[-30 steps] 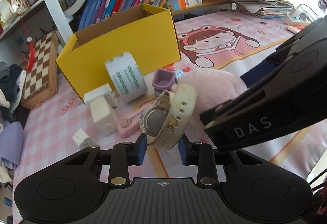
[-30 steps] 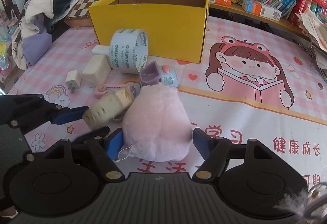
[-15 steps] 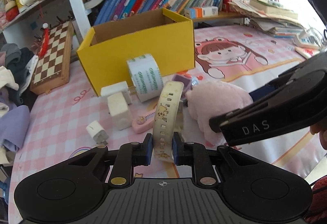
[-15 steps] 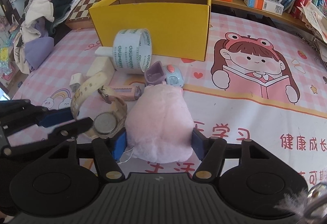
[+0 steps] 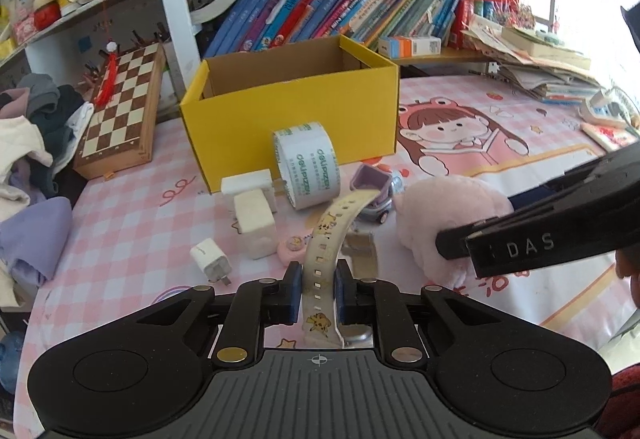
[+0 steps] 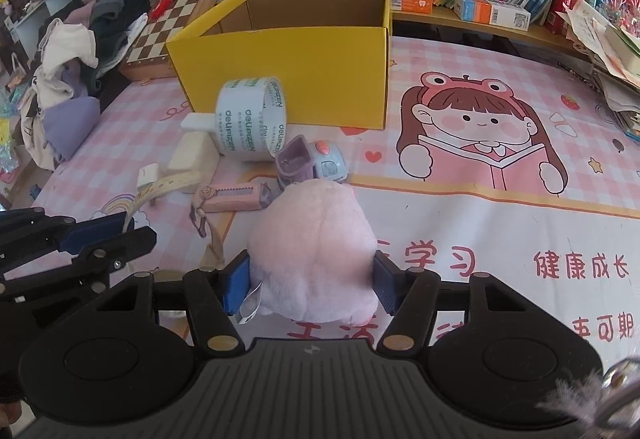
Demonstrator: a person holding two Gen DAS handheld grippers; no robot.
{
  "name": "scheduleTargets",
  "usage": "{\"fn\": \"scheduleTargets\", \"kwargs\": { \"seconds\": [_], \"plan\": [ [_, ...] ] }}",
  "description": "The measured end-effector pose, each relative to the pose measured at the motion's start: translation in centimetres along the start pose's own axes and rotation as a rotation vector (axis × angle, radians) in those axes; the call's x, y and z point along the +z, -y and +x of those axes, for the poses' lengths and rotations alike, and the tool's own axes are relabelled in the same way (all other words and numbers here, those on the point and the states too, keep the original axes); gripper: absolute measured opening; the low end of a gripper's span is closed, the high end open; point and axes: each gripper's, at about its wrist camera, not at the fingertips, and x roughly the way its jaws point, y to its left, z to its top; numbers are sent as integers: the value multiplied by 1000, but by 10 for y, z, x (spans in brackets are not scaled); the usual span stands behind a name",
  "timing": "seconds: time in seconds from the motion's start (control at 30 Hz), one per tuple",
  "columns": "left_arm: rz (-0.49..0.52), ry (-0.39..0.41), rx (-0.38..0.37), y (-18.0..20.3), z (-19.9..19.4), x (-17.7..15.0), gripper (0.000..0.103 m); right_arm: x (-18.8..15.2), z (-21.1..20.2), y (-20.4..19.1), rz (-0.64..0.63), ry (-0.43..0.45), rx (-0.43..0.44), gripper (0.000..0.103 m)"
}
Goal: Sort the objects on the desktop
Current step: 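Lift the watch with the left gripper while the right gripper lifts the pig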
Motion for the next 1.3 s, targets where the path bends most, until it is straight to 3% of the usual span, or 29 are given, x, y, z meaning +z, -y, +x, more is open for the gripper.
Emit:
{"fn": "scheduleTargets", "kwargs": {
  "seconds": [0.23,0.37,0.67,1.3],
  "plan": [
    [-9,-13,15,-10,-2,-10,3,-5,-4,-10,-8,3,0,59],
    [-61,-52,24,-22,4,-18,1,-10,-5,-12,-8,-4,-16,59],
    [-128,-8,16,-35,-11,-15,1,-14,-14,-17,-5,11,-19,59],
    [-129,93,9,-58,-65,-24,1,-29,-39,-61,-36,49,18,59]
  ]
}}
